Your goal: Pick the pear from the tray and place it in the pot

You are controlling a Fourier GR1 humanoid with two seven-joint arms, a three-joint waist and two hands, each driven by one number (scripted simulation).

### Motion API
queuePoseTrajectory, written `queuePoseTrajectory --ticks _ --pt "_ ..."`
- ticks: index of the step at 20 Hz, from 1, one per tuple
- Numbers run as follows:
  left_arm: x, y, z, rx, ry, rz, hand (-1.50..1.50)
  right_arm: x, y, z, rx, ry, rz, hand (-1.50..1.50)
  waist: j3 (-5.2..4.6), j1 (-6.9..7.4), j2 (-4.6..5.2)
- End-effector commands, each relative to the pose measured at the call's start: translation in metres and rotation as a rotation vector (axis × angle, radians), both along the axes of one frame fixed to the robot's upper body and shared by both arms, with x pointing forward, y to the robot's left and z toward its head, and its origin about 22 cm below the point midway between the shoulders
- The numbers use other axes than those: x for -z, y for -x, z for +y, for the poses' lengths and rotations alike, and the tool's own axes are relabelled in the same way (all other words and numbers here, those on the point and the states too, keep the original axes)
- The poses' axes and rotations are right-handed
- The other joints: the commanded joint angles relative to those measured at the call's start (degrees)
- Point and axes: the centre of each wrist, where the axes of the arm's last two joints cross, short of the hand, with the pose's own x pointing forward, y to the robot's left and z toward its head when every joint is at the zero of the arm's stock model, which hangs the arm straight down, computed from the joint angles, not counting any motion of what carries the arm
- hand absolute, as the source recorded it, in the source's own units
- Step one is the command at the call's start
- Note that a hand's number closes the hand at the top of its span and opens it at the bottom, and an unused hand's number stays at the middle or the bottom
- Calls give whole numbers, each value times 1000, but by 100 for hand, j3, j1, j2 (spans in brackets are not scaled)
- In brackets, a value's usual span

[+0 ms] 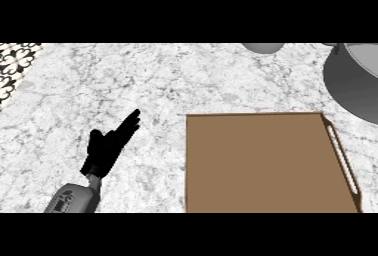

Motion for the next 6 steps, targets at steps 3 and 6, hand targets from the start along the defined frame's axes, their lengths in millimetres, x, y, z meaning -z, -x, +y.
queuePoseTrajectory --ticks 3,6 --pt "-7 -11 1 -11 19 -18 0 -11 22 -30 102 -166 -174 -150 21 -39 60" --pt "0 -1 4 -6 -3 -10 0 -16 37 -48 119 -215 -235 -150 23 -8 43"
